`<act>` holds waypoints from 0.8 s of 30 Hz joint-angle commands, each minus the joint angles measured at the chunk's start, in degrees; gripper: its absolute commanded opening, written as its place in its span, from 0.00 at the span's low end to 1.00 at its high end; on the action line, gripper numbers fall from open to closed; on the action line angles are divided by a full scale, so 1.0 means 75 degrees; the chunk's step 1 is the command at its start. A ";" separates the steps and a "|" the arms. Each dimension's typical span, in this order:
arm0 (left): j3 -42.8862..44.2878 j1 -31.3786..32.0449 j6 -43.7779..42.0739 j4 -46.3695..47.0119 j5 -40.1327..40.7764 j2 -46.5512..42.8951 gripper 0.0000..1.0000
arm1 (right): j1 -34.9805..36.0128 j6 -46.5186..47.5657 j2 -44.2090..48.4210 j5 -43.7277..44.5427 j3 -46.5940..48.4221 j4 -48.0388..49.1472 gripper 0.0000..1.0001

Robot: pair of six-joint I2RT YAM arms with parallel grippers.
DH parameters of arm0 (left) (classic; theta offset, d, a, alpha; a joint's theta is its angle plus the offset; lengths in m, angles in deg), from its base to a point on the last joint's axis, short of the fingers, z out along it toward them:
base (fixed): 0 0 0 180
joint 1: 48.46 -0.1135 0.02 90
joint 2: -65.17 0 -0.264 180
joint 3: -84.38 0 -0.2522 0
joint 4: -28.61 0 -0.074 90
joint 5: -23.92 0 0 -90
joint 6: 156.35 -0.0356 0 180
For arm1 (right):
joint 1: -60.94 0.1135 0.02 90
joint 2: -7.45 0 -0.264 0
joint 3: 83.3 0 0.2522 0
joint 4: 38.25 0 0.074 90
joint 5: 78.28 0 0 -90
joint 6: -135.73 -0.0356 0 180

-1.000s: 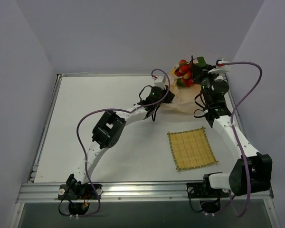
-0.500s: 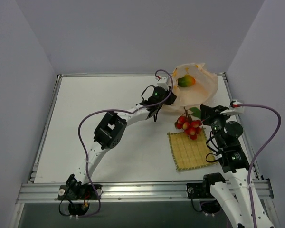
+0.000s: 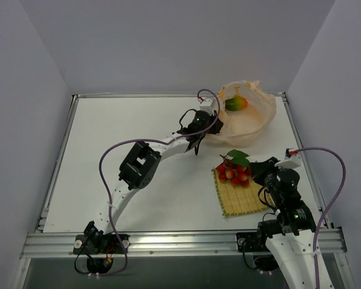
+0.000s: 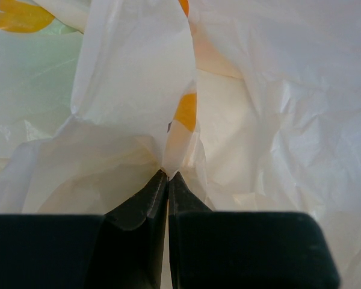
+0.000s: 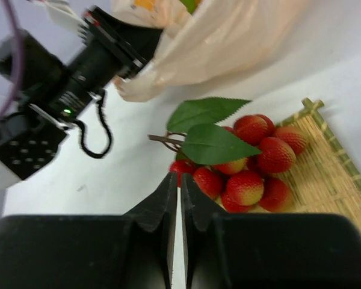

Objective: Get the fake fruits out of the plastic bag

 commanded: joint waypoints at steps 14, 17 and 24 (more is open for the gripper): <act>0.0088 0.0084 -0.0508 0.0040 0.0074 -0.0456 0.02 | 0.2994 0.1604 -0.5368 0.2844 0.1669 0.0594 0.81; 0.0088 0.0072 -0.0567 0.0005 0.0062 -0.0468 0.02 | 0.3382 0.1558 -0.6107 0.3735 0.1928 0.0523 0.81; 0.0041 0.0061 -0.0614 0.0040 0.0050 -0.0515 0.02 | 0.3512 0.1605 -0.7396 0.4944 0.2583 0.0371 0.85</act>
